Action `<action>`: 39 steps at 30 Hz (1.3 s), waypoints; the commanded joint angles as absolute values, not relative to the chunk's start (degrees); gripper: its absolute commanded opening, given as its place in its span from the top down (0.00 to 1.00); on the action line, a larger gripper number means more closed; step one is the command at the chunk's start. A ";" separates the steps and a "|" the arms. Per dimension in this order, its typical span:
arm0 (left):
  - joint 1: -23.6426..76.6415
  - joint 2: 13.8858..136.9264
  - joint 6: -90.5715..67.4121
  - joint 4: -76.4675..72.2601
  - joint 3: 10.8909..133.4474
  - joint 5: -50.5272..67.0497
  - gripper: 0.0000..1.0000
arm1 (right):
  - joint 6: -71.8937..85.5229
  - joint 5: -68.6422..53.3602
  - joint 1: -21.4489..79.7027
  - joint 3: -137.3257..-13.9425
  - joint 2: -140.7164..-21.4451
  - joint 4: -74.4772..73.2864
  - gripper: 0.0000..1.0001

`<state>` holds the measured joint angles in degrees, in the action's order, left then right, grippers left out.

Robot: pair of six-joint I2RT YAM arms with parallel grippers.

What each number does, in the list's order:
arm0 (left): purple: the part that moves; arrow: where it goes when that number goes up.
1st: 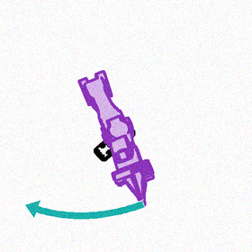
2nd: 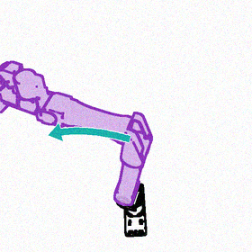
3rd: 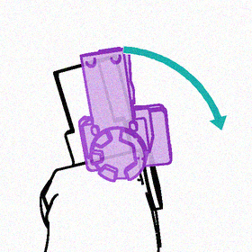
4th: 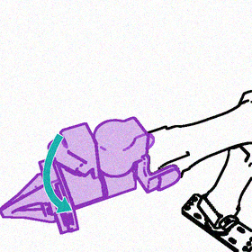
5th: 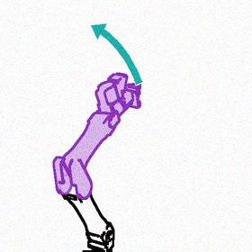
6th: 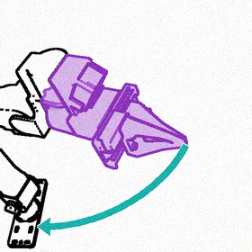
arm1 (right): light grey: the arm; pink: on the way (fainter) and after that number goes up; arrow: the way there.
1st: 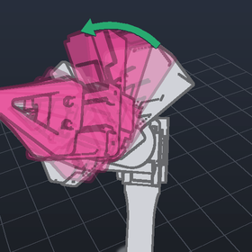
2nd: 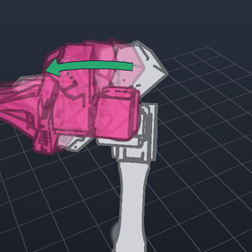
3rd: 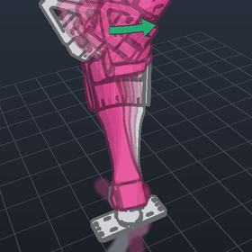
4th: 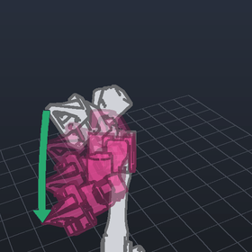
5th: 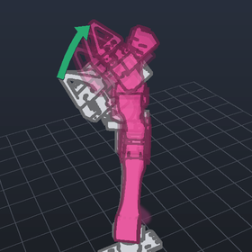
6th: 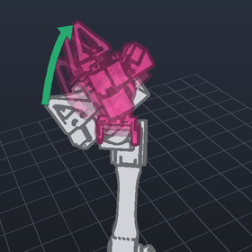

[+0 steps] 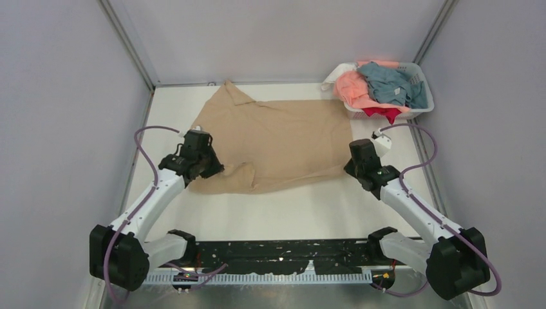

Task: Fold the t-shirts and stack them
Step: Fold the flattened tshirt in 1/3 of the way

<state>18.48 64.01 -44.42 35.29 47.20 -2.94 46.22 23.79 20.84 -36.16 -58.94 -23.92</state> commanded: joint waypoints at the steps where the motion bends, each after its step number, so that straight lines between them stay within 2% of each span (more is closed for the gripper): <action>1: 16.64 65.69 -41.44 30.17 50.79 -3.67 1.00 | 41.53 21.06 18.21 -40.74 -62.15 -16.61 0.95; 7: 14.30 68.21 -38.72 25.83 52.91 -4.40 1.00 | 38.67 19.64 16.30 -44.88 -67.97 -15.33 0.94; 15: 12.01 73.49 -33.35 21.52 56.98 -4.58 1.00 | 38.46 19.46 13.64 -45.35 -70.15 -12.95 0.94; 31: 8.06 88.72 -32.10 19.43 66.99 1.42 1.00 | 39.79 20.54 11.87 -48.56 -78.88 -9.70 0.94; 34: 7.88 91.47 -32.42 22.27 68.83 0.90 1.00 | 40.15 20.45 11.71 -48.94 -80.24 -9.08 0.92; 35: 7.75 92.10 -32.75 22.89 69.16 0.57 1.00 | 40.34 20.63 11.66 -49.30 -80.95 -9.06 0.87; 39: 7.03 95.38 -34.63 22.45 71.31 -3.97 0.80 | 40.99 22.65 11.45 -50.55 -83.62 -8.49 0.78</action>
<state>8.10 93.25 -32.91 22.74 67.42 -0.21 39.86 18.96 11.97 -47.37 -81.62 -11.27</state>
